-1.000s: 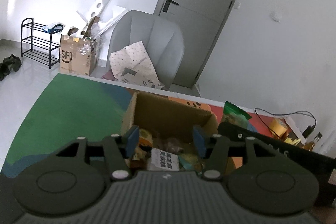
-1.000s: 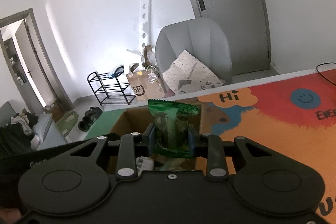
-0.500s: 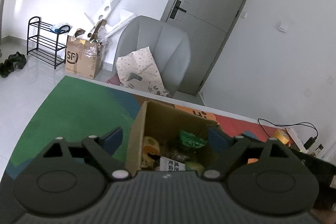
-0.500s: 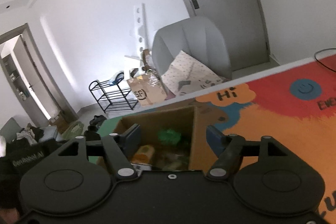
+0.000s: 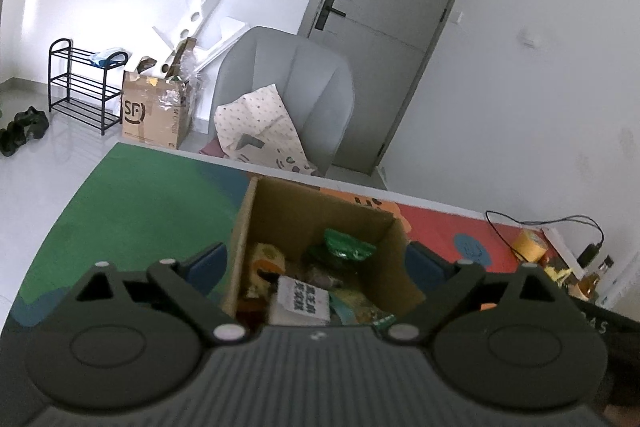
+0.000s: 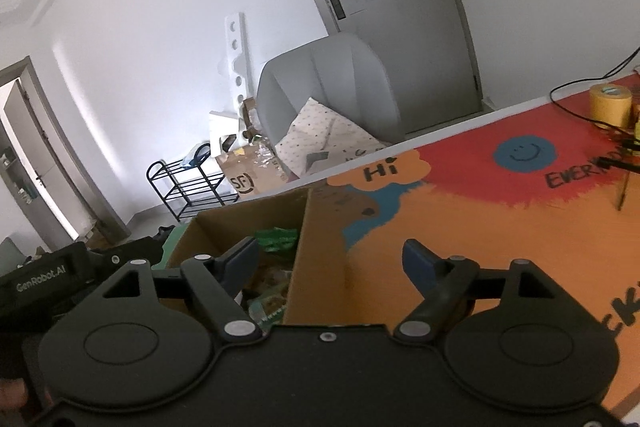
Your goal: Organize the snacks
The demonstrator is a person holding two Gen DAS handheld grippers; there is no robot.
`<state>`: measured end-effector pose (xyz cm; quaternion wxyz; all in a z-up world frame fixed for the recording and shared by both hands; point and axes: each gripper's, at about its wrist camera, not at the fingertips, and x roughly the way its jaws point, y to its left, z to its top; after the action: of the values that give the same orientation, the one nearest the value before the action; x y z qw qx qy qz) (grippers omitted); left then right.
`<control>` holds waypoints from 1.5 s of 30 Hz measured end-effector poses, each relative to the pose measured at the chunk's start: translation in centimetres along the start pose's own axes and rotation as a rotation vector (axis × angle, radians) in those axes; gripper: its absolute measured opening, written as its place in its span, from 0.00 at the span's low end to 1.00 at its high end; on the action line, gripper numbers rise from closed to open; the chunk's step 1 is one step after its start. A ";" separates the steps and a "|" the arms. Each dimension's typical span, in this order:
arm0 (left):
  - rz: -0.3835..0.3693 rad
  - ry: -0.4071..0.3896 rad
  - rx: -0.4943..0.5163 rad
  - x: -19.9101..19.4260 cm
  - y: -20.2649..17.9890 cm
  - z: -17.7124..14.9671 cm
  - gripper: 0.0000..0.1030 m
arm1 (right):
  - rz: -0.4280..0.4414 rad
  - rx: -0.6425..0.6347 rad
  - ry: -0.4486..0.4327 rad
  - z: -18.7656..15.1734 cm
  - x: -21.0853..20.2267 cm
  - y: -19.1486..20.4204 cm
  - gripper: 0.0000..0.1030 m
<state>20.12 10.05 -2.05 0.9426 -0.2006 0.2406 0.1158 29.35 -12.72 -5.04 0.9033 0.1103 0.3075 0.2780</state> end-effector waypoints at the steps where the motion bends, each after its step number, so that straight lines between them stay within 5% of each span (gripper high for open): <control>1: 0.000 0.003 0.005 -0.1 -0.2 -0.1 0.93 | -0.003 0.000 -0.003 -0.1 -0.3 -0.1 0.79; 14: -0.017 0.071 0.081 -2.1 -2.4 -1.4 0.93 | -0.046 0.003 -0.049 -1.0 -4.7 -1.1 1.00; 45: -0.091 0.011 0.186 -12.5 -2.7 -2.6 1.00 | -0.113 -0.064 -0.112 -3.8 -14.7 1.7 1.00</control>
<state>9.20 5.03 3.01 0.9602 -0.1235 0.2459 0.0489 16.64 -19.60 -0.14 0.9364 0.0790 0.2531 0.2297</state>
